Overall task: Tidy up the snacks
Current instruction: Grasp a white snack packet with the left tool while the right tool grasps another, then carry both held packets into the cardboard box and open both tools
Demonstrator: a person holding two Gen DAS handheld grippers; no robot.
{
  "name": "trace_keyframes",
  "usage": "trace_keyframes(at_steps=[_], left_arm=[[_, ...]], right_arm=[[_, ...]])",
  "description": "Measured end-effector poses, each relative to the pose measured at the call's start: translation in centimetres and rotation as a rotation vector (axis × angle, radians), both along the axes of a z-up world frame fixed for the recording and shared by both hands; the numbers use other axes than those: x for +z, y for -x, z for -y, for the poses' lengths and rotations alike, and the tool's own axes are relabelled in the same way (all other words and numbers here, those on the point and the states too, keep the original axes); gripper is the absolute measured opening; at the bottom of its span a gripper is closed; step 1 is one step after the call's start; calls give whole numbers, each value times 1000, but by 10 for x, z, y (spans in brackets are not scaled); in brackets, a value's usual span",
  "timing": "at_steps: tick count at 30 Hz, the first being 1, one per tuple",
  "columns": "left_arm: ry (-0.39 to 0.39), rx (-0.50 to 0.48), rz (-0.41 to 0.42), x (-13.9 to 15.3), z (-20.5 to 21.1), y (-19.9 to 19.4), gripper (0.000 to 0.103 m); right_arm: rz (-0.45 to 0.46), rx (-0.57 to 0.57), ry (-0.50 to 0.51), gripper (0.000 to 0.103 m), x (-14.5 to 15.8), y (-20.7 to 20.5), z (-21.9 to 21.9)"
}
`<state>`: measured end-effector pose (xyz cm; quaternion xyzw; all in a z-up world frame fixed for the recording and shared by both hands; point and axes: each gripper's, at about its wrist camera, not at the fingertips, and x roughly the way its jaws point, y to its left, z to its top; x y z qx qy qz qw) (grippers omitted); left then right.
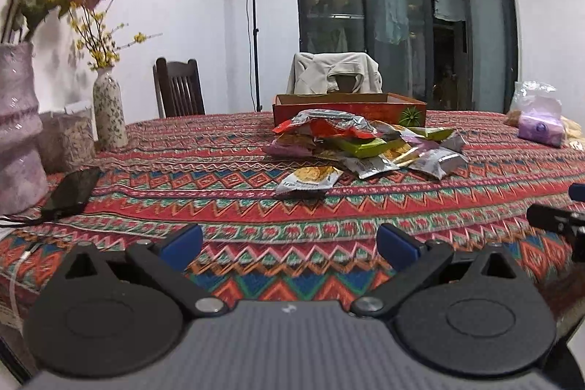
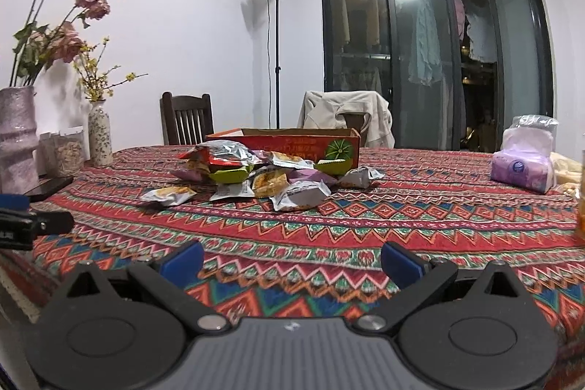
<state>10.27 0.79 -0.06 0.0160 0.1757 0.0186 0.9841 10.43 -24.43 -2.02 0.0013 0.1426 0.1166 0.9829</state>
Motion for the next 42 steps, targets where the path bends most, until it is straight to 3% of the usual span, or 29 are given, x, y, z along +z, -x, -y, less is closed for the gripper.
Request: trace_keyframes(at_steps=[6, 10, 16, 21, 23, 24, 25, 26, 27, 29, 33, 42], left_arm=[[-1, -8, -46, 2, 5, -46, 103], [-3, -35, -114, 4, 3, -88, 103], [-52, -63, -159, 3, 0, -149, 103], [12, -85, -256, 0, -5, -192, 102], [23, -94, -278, -3, -7, -202, 97], [22, -108, -288, -5, -7, -205, 86], [26, -125, -301, -7, -7, -207, 72], [28, -136, -301, -7, -6, -209, 69], [27, -144, -293, -7, -5, -208, 56], [24, -165, -289, -8, -3, -207, 54], [13, -174, -287, -9, 1, -202, 50], [33, -187, -232, 12, 10, -143, 48]], right_arm=[[-9, 50, 16, 103, 11, -37, -1], [-62, 114, -15, 103, 20, -68, 1], [-160, 146, 73, 95, 24, -133, -10], [-238, 141, 114, 91, 22, -190, -21], [-266, 144, 129, 87, 21, -209, -26], [-273, 143, 135, 85, 20, -215, -28], [-279, 145, 141, 83, 19, -222, -30], [-282, 144, 146, 81, 18, -227, -32], [-288, 144, 142, 80, 15, -232, -32], [-312, 161, 130, 68, 11, -238, -32], [-348, 202, 89, 54, 8, -243, -27], [-283, 213, 108, 42, 20, -200, -11]])
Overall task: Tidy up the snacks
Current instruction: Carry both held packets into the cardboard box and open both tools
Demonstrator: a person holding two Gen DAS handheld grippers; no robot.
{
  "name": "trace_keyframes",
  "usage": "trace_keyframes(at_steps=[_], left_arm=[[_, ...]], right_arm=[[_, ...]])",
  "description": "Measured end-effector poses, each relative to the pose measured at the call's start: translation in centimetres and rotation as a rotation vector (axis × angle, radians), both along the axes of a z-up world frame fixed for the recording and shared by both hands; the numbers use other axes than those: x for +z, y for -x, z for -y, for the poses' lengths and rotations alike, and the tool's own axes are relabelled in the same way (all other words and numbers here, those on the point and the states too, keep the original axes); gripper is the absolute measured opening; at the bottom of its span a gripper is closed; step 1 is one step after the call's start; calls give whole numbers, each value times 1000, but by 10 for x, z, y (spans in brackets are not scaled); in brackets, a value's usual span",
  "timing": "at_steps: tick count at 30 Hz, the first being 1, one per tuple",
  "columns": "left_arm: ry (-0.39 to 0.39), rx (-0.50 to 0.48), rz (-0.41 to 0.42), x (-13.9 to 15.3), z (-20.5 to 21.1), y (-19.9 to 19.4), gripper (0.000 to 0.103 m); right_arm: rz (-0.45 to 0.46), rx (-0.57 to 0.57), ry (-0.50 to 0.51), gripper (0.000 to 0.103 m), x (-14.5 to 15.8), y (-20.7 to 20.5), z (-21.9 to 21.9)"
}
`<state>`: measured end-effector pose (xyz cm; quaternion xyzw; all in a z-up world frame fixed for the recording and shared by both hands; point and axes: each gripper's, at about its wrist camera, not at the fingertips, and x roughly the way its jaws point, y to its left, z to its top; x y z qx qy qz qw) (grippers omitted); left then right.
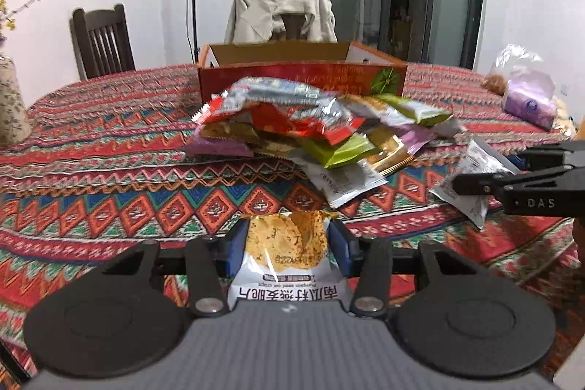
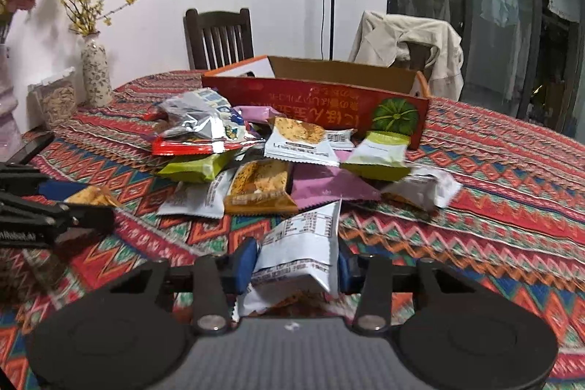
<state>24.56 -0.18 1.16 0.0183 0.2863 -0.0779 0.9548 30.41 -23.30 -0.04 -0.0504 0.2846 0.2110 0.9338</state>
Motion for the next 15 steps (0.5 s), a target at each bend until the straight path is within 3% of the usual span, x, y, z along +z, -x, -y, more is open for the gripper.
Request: trace_keyframes(at_steps=[7, 11, 15], left_arm=[[18, 53, 42, 19, 0, 26, 49], [0, 72, 61, 27, 0, 25, 49], [-1, 54, 128, 58, -6, 11, 49]], right_arm=[[56, -27, -56, 41, 18, 45, 29], [83, -21, -84, 41, 25, 57, 37], [125, 0, -107, 41, 42, 60, 43]])
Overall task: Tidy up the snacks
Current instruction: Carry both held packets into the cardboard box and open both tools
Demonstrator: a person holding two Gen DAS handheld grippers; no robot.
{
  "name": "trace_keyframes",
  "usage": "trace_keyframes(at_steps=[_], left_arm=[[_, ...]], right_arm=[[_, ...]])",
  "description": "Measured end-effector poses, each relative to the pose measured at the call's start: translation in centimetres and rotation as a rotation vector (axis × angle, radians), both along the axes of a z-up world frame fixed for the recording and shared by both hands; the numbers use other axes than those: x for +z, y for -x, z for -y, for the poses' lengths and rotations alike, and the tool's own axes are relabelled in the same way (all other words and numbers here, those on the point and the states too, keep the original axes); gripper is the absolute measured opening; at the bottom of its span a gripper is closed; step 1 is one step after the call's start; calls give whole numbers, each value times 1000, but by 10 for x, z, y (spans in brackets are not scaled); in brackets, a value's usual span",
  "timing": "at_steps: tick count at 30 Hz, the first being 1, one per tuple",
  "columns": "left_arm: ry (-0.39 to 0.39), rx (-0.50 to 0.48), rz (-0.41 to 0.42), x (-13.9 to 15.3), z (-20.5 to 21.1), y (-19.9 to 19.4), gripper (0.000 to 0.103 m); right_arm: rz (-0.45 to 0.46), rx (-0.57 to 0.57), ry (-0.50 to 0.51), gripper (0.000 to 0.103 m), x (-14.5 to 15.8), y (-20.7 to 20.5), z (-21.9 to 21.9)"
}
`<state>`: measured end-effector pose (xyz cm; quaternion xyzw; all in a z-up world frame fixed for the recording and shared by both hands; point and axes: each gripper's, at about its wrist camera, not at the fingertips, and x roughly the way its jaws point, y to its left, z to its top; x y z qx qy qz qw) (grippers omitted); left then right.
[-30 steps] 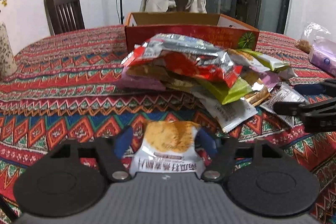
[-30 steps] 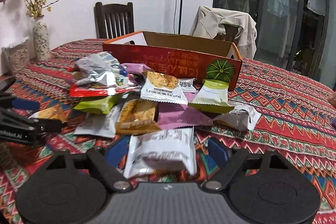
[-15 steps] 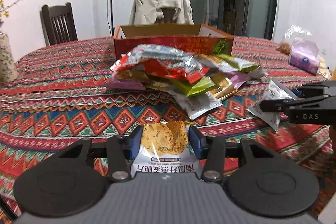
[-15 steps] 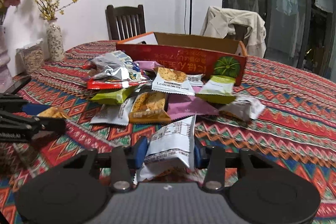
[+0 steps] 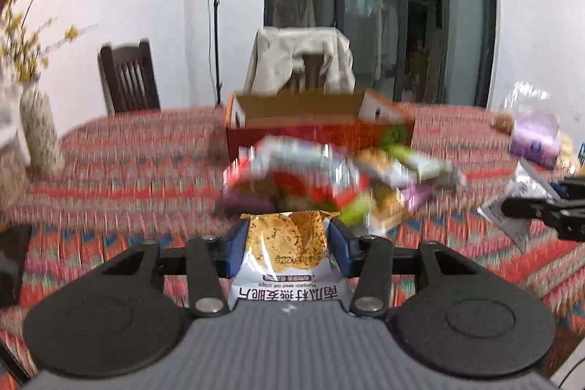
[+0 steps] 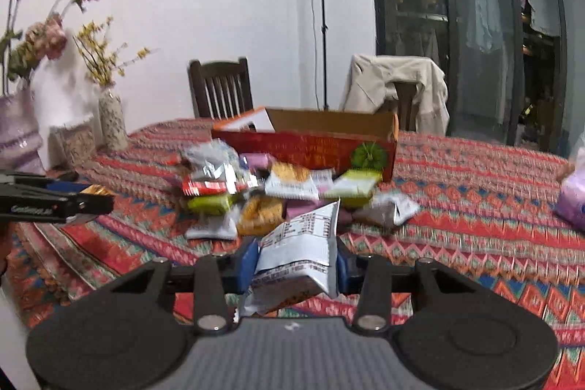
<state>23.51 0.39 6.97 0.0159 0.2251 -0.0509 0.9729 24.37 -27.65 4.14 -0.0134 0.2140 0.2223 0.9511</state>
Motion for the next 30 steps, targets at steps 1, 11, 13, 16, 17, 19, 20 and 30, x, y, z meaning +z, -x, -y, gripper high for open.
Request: trace_keyframes(at_steps=[1, 11, 13, 16, 17, 19, 20, 30], left_arm=[[7, -7, 14, 8, -3, -6, 49], [19, 58, 12, 94, -31, -182, 49], [32, 61, -28, 99, -29, -235, 49], [21, 59, -90, 89, -23, -311, 49], [13, 67, -111, 81, -22, -333, 49], [-18, 75, -174, 57, -18, -383, 49], [-24, 74, -202, 48, -17, -401, 49], [-198, 96, -361, -26, 11, -492, 60]], right_arm=[[4, 23, -27, 41, 9, -2, 3], [109, 92, -178, 41, 123, -102, 25], [71, 70, -212, 41, 136, -155, 22], [-11, 14, -234, 41, 137, -243, 15], [-44, -3, -225, 41, 134, -271, 9], [-115, -58, -205, 41, 123, -327, -1], [-156, -81, -191, 41, 115, -355, -5], [-370, -218, 175, 42, 13, -517, -85]])
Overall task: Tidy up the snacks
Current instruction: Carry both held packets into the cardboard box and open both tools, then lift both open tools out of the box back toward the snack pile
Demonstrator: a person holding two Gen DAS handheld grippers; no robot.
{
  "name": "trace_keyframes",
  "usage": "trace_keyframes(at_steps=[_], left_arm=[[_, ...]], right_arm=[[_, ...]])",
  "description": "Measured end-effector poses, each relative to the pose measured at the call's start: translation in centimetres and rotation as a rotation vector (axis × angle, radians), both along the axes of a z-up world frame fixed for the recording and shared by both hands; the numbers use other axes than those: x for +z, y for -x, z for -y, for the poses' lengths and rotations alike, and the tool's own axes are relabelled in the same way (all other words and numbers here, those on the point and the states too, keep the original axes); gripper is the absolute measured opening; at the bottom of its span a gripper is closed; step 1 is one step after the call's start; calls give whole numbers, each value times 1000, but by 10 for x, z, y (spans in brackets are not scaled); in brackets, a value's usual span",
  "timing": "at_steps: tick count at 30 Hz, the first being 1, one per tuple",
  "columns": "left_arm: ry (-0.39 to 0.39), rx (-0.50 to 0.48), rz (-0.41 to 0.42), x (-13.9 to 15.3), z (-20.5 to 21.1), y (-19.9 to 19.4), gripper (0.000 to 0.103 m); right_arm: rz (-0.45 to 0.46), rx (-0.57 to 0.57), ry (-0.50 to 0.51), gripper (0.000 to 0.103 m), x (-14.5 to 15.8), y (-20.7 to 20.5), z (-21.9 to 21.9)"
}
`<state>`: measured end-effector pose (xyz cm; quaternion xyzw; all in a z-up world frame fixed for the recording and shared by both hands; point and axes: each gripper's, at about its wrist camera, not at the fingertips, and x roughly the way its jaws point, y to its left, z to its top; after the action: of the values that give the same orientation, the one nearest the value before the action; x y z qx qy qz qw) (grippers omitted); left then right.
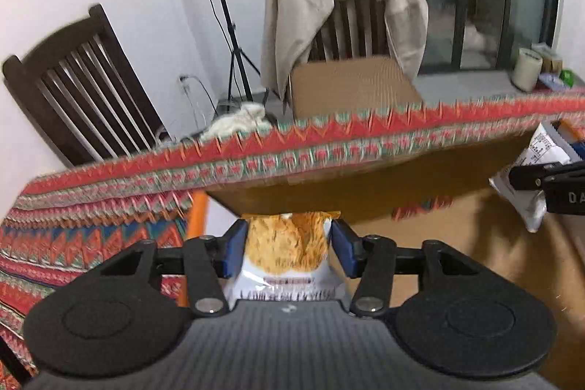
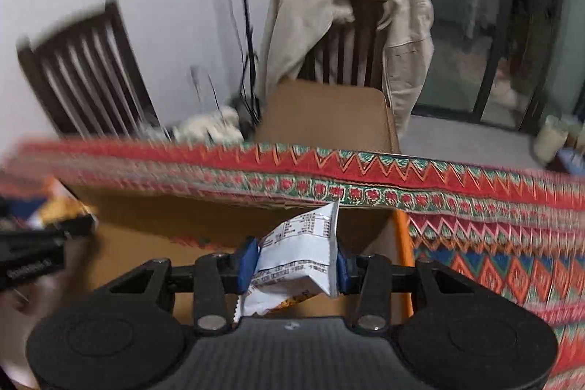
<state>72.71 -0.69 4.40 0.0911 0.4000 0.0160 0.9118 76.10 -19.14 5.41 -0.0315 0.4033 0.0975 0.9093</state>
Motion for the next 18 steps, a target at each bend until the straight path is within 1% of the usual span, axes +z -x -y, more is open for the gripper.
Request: trace_keyframes(at_steps=[1, 2, 3, 4, 6, 7, 8, 9, 10, 11, 12, 14, 16, 18], left_arm=[[28, 7, -34, -3, -5, -3, 60], [45, 13, -12, 0, -8, -2, 64], [73, 19, 21, 4, -11, 1, 70], [85, 14, 28, 5, -13, 2, 73], [65, 8, 24, 5, -9, 3, 74], [53, 1, 25, 5, -7, 2, 78], [41, -5, 30, 5, -4, 3, 80], [25, -1, 39, 7, -2, 5, 82], [15, 4, 53, 8, 0, 6, 82], [8, 10, 70, 12, 1, 11, 82], [7, 8, 88, 18, 1, 18, 82], [10, -11, 108, 36, 2, 34, 83], [40, -24, 131, 61, -1, 50, 88], [88, -30, 170, 89, -5, 72, 92]], right_arm=[[-12, 4, 31, 42, -7, -4, -5], [-27, 12, 41, 43, -14, -8, -7], [-38, 22, 50, 42, -22, -10, -9], [-32, 40, 61, 47, -28, -10, -11], [-37, 68, 92, 55, -34, -8, -19], [-28, 79, 106, 62, -34, -6, -24], [-14, 85, 113, 67, -32, -7, -27], [1, 84, 122, 68, -30, -4, -29], [12, 79, 133, 72, -28, -3, -31], [23, 71, 143, 79, -24, 1, -31], [39, 67, 148, 81, -18, 3, -29], [64, 70, 130, 81, -3, 8, -20], [91, 77, 90, 82, 20, 25, -9], [121, 88, 59, 87, 45, 46, 2]])
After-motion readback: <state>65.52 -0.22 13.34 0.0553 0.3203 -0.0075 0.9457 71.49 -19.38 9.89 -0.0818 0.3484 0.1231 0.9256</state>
